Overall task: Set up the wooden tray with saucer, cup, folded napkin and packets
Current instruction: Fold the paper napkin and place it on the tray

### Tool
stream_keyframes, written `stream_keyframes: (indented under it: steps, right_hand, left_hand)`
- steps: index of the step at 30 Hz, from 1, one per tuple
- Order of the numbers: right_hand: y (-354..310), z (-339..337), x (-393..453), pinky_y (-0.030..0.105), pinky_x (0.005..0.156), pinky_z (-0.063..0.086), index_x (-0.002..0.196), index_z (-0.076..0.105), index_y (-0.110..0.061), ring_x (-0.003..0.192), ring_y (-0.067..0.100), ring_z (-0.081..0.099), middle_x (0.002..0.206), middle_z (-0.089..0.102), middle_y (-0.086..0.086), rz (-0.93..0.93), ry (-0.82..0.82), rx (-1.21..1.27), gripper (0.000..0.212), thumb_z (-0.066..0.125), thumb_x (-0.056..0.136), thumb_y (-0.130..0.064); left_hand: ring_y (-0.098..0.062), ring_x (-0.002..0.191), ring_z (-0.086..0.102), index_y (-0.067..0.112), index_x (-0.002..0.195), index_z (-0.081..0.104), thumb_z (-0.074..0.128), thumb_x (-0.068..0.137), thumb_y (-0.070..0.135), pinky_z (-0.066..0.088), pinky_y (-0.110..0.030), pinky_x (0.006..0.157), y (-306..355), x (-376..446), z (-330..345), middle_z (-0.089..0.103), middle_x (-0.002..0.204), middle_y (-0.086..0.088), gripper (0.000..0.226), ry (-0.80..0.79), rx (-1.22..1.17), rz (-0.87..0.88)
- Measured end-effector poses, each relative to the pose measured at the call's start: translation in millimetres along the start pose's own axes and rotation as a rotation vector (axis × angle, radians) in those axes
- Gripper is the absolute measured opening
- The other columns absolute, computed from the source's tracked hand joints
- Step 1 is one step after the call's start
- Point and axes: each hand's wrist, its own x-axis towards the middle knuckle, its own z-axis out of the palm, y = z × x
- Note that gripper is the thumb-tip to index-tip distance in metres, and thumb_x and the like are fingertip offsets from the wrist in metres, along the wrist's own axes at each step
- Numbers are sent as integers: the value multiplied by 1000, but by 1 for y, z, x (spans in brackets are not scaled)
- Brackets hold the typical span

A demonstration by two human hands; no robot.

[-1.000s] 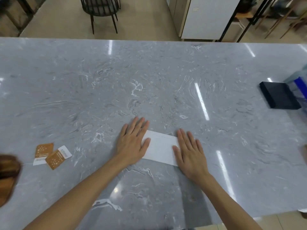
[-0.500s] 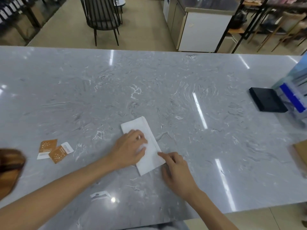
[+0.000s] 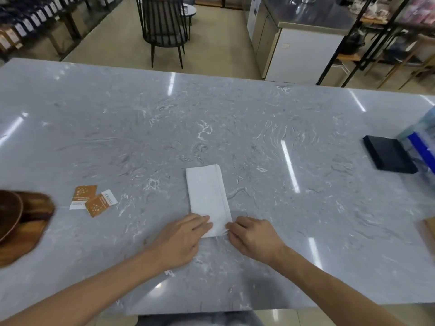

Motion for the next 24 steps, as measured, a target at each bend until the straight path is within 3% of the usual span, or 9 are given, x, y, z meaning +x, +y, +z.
stream_keyframes:
  steps: [4,7,11,14,16,18,21,24]
  right_hand:
    - [-5,-4,7,34,44,55,89,78,-13,53,26,67,70,69,2,166,59,196,11,79,78,-12]
    - [-6,-9,11,36,54,59,95,79,-13,60,19,69,75,71,0,254,103,336,13,76,82,-11]
    - [2,-13,10,32,65,60,113,73,-20,73,7,66,90,66,-7,269,63,473,27,72,88,-28]
    - [12,-5,10,25,79,59,136,58,-29,103,4,61,122,56,-10,282,-9,462,58,75,83,-46]
    - [18,3,15,28,91,57,144,50,-28,129,7,51,143,49,-8,281,-54,471,68,78,84,-41]
    - [22,11,23,32,97,55,143,53,-25,138,12,45,152,46,-7,274,-77,460,62,77,86,-28]
    - [25,21,34,30,91,56,128,67,-22,132,15,54,147,55,-5,240,-77,422,43,71,87,-13]
    - [27,26,44,28,90,54,121,72,-19,116,18,63,126,69,-3,223,-90,434,34,65,89,-9]
  left_hand:
    - [-22,120,66,14,123,71,71,68,8,63,-32,76,-2,-1,-2,68,132,-3,55,94,-86,-85]
    - [-23,112,69,12,113,76,81,63,10,64,-34,72,-3,6,-4,73,124,-5,50,145,-143,-147]
    - [-22,112,68,14,106,78,82,70,5,62,-36,82,-6,14,-1,75,118,-1,38,231,-228,-224]
    - [-22,117,66,14,112,77,77,80,3,57,-38,95,-12,16,-1,74,120,0,33,286,-329,-241]
    - [-20,114,67,14,113,76,75,81,1,55,-33,96,-16,15,-2,75,117,1,34,297,-367,-221]
    - [-16,110,67,15,114,76,73,82,1,53,-27,94,-19,13,-3,74,116,2,36,303,-405,-221]
    - [-15,101,67,15,115,74,65,85,8,51,-20,85,-22,12,-5,74,113,2,32,299,-451,-253]
    - [-12,87,64,24,115,68,53,91,21,51,-23,74,-25,13,-9,72,104,3,28,327,-498,-256]
